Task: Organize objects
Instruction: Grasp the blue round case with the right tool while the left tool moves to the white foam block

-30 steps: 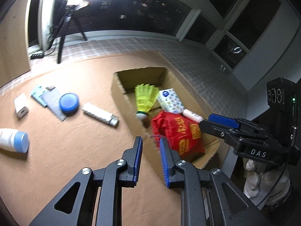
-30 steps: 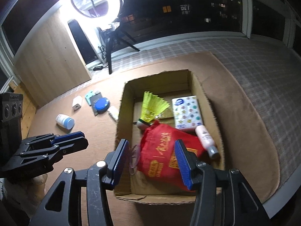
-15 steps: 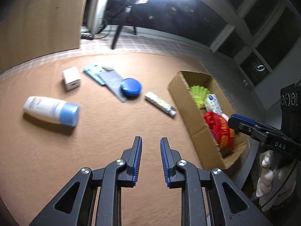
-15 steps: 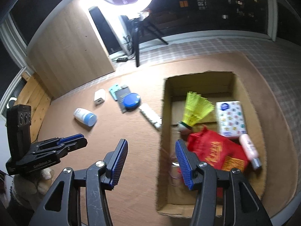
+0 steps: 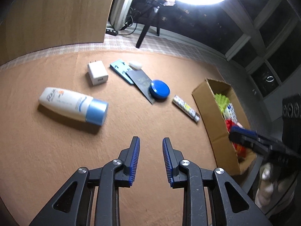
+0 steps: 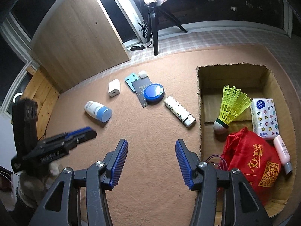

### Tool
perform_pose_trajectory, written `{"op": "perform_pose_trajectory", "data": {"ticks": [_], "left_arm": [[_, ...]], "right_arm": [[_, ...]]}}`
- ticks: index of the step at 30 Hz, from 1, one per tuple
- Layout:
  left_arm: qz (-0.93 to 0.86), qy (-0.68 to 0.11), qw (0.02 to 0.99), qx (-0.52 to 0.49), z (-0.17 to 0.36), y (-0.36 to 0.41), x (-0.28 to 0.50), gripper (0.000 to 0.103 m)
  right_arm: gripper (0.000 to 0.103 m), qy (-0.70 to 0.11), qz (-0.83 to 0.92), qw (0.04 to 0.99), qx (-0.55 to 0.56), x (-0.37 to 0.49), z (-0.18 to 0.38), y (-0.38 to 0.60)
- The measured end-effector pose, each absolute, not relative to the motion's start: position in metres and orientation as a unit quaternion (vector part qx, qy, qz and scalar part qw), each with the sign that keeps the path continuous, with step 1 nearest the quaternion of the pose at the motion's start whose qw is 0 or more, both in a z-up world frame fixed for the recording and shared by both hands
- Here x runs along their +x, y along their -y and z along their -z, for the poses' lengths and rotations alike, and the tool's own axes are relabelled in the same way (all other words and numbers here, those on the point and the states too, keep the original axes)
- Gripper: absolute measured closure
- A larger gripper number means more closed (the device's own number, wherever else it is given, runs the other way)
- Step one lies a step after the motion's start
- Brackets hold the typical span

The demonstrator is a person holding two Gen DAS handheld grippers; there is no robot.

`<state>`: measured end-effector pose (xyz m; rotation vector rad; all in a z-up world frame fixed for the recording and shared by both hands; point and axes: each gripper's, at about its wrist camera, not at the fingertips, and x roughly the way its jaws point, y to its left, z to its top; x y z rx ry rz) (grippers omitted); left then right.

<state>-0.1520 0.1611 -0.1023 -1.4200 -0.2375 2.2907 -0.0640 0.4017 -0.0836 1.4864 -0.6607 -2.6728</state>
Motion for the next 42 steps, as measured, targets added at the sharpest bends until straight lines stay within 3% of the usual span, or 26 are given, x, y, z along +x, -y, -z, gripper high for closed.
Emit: {"op": "perform_pose_trajectory", "data": {"ticks": [9,15,24,42], "left_arm": [[-0.841,0.062,0.208,-0.495,0.083,-0.183,-0.218,0.076],[-0.838,0.046,0.197,-0.506,0.081,-0.200,-0.270,0.076],[-0.821,0.056,0.173,-0.541,0.114,-0.211,-0.340,0.076],[-0.796,-0.007,0.165,-0.582,0.175,-0.240,-0.413,0.077]], "right_arm": [[0.054,0.186,0.863,0.000,0.470,-0.092,0.061,-0.413],[0.054,0.214,0.851,0.015,0.479,-0.134,0.066,-0.424],[0.055,0.199,0.828,0.019,0.524,-0.200,0.098,-0.413],[0.054,0.168,0.800,-0.006,0.576,-0.278,0.157,-0.403]]}}
